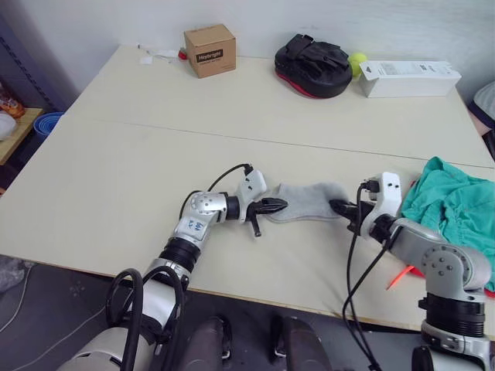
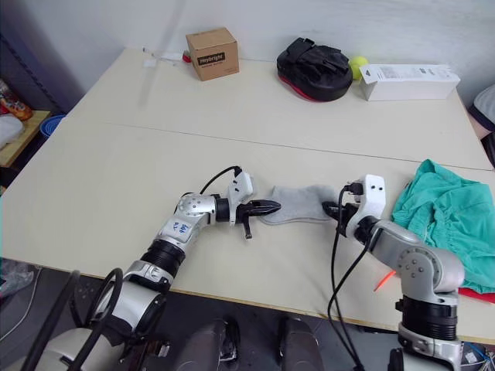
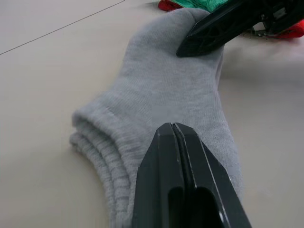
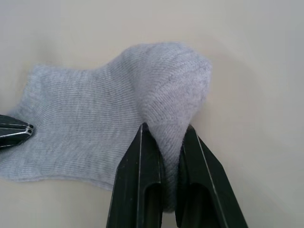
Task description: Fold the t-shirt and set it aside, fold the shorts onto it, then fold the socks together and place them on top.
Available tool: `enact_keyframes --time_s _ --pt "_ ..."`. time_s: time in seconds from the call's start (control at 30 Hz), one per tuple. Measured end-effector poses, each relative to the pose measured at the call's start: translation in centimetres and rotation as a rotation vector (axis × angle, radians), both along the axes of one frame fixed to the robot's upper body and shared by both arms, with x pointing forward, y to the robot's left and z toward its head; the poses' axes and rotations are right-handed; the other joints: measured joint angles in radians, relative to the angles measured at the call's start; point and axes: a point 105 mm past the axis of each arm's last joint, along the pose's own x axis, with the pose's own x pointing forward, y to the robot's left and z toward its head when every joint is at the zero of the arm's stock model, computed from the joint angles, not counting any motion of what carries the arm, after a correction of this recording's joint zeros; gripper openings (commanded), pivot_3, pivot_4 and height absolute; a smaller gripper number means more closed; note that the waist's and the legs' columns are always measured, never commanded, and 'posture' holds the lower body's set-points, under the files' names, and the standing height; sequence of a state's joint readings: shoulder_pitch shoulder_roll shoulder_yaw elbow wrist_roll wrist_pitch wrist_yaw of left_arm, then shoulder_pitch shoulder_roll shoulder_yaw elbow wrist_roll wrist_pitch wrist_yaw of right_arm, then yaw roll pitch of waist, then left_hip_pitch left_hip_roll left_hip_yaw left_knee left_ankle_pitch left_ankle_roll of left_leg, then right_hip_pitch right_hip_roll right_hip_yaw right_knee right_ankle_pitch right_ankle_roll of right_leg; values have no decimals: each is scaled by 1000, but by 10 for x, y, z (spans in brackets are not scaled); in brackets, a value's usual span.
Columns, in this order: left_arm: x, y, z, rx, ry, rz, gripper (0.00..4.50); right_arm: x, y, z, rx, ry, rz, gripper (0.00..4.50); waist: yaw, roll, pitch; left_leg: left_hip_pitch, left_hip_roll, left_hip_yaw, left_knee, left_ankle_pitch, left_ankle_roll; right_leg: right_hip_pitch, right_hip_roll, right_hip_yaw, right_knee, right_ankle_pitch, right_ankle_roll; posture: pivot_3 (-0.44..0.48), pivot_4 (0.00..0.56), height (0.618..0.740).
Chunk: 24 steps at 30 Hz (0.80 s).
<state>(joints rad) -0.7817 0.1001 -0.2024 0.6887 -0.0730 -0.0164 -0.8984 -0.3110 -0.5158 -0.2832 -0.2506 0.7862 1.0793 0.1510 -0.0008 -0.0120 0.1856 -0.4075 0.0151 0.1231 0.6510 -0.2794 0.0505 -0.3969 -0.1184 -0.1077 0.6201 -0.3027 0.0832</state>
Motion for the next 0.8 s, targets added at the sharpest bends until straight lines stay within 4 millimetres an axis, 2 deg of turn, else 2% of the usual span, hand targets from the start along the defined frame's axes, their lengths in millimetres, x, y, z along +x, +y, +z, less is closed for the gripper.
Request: enact_keyframes --time_s 0.07,0.37,0.57,0.7,0.8 --pt "2 -4 1 -5 2 7 0 -1 0 4 -62 -14 45 13 0 0 0 0 0 0 0 0 0 0 0 0 -1 0 0 0 150 740" --pt "8 -7 -5 16 13 55 0 4 32 19 -273 -90 196 13 0 -1 0 0 1 0 0 1 -1 -1 1 0 0 0 0 0 150 740" --pt "10 -4 -6 31 24 79 0 -2 71 32 -252 -143 269 13 -1 -1 0 0 1 -1 0 1 -1 -1 1 0 0 0 0 0 150 740" --pt "12 1 -4 37 24 96 0 -9 94 26 -211 -127 310 13 -4 -1 0 1 1 -1 0 1 -1 -1 1 0 1 0 0 0 150 740" --pt "12 4 -4 29 31 107 0 -13 104 11 -188 -90 313 13 -3 -1 0 1 1 -1 0 1 -1 -1 1 0 0 0 0 0 150 740"
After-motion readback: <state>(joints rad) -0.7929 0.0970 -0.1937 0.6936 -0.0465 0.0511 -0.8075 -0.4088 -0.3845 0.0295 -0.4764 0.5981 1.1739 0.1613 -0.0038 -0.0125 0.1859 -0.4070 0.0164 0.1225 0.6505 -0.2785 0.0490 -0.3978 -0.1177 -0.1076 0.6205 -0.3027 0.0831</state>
